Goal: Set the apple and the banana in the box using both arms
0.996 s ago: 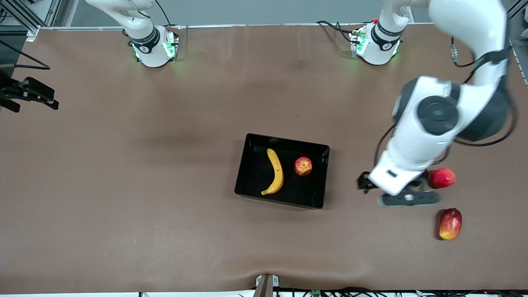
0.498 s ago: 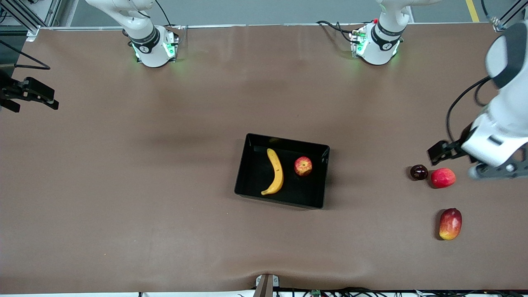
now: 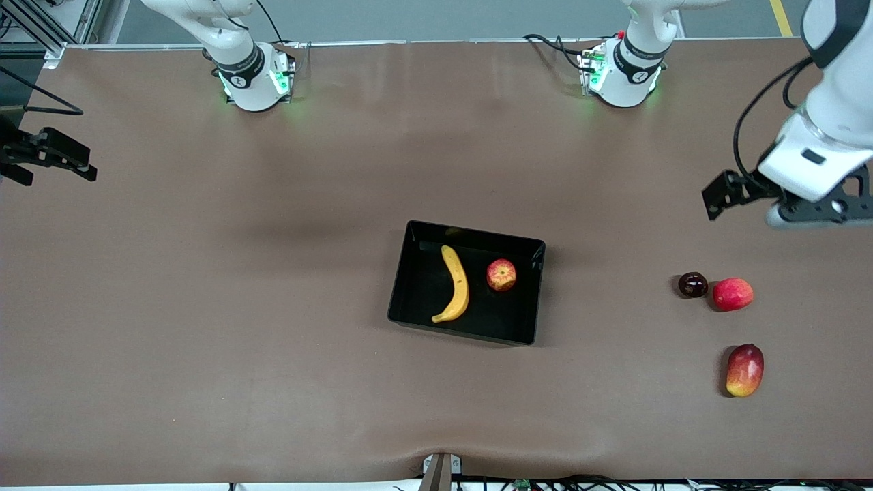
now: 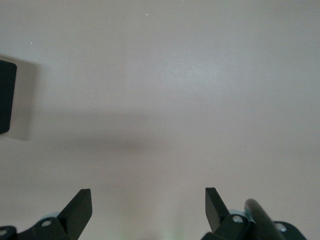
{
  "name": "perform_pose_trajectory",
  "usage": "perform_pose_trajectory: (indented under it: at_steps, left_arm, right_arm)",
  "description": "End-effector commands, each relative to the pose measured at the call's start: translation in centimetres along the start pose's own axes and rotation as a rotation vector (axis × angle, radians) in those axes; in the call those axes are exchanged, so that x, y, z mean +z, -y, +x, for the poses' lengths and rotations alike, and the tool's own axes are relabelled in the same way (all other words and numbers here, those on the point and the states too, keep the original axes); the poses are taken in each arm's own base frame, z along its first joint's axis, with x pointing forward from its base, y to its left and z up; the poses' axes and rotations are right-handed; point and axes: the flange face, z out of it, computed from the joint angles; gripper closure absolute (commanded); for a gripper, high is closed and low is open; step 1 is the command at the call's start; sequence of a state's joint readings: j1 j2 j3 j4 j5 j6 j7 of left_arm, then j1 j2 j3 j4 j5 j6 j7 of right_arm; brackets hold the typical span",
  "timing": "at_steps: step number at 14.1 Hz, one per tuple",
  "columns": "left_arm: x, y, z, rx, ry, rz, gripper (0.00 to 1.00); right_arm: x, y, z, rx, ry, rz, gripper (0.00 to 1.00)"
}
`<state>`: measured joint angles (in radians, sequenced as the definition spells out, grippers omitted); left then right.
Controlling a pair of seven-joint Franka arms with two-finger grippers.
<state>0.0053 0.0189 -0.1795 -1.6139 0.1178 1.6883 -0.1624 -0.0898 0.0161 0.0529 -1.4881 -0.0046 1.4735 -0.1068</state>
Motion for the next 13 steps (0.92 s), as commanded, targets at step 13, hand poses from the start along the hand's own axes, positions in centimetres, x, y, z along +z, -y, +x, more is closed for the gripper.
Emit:
perform_pose_trajectory:
  at_steps: [13]
  left_arm:
    - [-3.7, 1.2, -3.5, 0.036, 0.062, -0.082, 0.00]
  right_arm:
    - [-0.5, -0.1, -0.8, 0.010, -0.008, 0.016, 0.00]
